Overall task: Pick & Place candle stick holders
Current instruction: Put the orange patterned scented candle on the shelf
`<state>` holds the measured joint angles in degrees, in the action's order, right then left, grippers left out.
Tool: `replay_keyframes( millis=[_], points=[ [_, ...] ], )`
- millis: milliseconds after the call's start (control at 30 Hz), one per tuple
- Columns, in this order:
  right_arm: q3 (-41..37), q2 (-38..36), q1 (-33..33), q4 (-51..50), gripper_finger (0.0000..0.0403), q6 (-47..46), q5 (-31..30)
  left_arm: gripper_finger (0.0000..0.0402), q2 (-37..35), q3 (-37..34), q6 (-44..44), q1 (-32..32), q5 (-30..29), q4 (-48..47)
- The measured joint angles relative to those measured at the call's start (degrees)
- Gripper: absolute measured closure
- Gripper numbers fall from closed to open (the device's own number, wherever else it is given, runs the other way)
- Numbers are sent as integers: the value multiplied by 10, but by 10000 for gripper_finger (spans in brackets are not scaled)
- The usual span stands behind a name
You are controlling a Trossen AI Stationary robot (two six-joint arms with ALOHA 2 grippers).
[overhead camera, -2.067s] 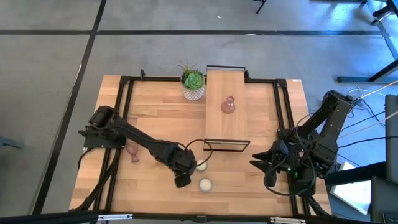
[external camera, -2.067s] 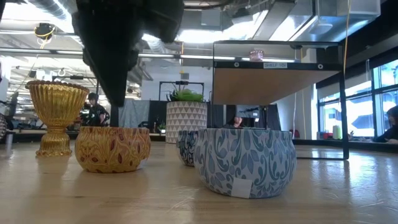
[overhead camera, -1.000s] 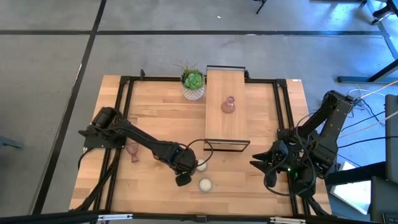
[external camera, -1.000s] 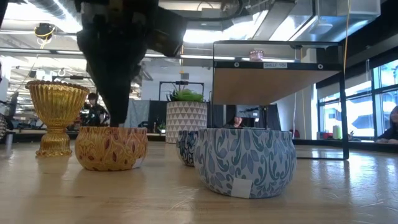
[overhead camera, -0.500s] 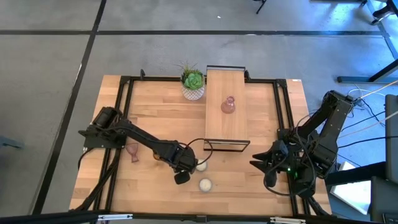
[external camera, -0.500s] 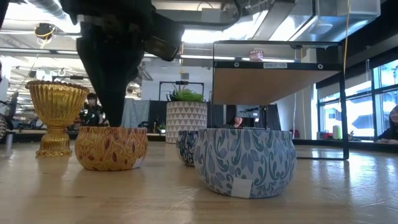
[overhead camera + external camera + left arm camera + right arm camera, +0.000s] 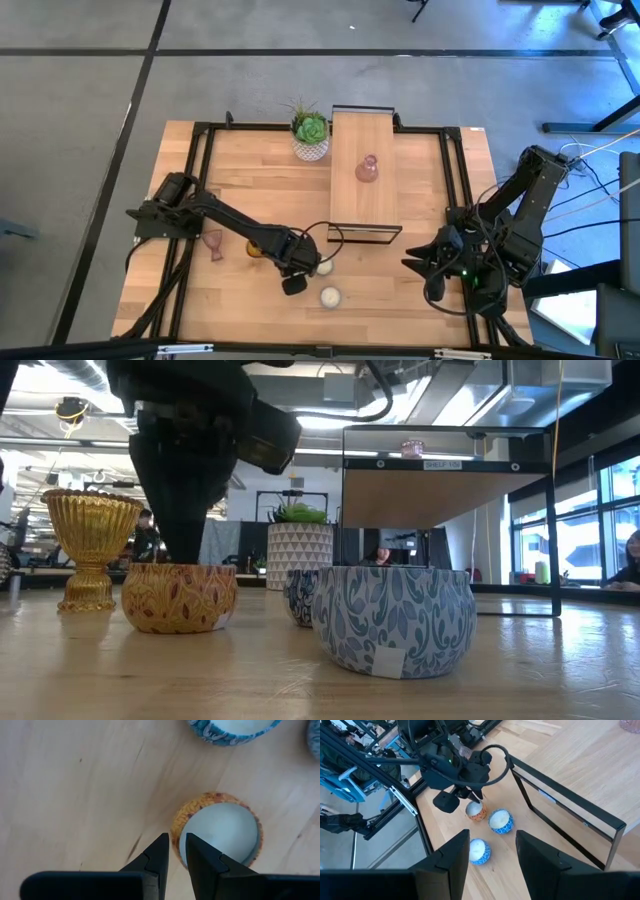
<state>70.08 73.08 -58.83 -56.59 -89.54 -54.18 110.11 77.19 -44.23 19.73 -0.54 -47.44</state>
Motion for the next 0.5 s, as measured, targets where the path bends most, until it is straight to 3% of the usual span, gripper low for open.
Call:
replay_keyframes(
  millis=[233, 367, 500],
  points=[
    [0, 0, 0, -2, 238, 0, 2, 346, 8, 0, -1, 0, 17, 2],
    [0, 0, 0, -2, 238, 0, 2, 386, 8, 0, -1, -1, 32, 1],
    [0, 0, 0, -2, 238, 0, 2, 397, 8, 0, -6, -7, 60, 2]
  ],
)
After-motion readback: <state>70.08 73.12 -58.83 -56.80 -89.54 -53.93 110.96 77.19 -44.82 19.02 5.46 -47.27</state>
